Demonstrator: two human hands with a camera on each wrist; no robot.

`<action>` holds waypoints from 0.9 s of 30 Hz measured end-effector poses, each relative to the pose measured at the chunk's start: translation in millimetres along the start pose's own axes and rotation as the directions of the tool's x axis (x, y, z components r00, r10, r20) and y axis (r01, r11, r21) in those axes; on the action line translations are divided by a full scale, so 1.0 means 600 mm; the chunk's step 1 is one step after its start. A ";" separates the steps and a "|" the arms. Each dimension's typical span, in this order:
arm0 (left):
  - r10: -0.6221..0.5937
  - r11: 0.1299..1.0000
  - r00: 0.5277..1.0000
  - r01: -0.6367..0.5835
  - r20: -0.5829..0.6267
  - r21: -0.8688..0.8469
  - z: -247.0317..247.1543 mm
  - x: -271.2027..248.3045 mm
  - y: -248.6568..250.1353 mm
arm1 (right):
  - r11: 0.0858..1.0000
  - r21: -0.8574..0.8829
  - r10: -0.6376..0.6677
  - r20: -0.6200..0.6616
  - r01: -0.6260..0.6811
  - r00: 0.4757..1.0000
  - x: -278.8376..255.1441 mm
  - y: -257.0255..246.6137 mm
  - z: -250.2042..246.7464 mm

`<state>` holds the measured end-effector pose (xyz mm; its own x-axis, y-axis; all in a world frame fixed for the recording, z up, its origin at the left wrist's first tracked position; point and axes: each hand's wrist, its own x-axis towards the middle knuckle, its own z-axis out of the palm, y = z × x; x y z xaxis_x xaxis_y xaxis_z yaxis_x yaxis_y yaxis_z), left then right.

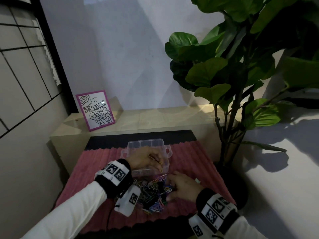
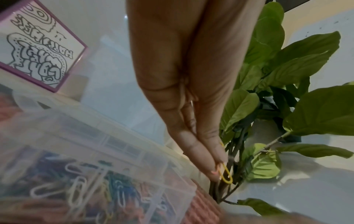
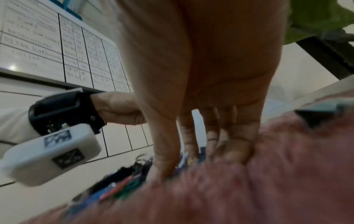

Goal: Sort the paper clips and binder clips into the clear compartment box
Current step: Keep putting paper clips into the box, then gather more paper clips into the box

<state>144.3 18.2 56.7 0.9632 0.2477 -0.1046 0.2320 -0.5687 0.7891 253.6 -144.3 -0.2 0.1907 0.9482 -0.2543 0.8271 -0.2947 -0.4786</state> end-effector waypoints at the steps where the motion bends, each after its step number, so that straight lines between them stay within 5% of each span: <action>1: -0.009 1.000 1.000 0.009 -0.021 -0.002 -0.004 0.000 -0.003 | 1.000 0.002 -0.011 -0.020 0.011 1.000 0.000 -0.003 0.003; 7: -0.055 0.989 0.978 0.082 -0.201 0.126 -0.048 0.000 -0.009 | 0.989 0.141 -0.024 -0.129 0.043 0.991 -0.003 0.007 -0.004; 16: -0.140 0.948 0.968 0.191 -0.206 0.253 -0.063 -0.009 -0.046 | 0.919 0.393 0.106 -0.153 -0.038 0.982 -0.005 0.023 -0.009; 22: -0.063 0.956 0.967 0.129 -0.246 0.262 -0.055 -0.037 -0.042 | 0.901 0.433 0.114 -0.142 -0.042 0.983 -0.005 0.033 -0.035; 27: 0.000 0.956 0.975 0.065 -0.222 0.286 -0.028 -0.068 -0.016 | 0.868 0.494 0.115 -0.292 0.047 0.950 0.023 0.024 -0.078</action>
<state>100.7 26.5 63.6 0.9089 0.4158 0.0328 0.3233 -0.7520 0.5744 292.7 -130.0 29.1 0.4302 0.9013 -0.0511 0.4662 -0.2703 -0.8424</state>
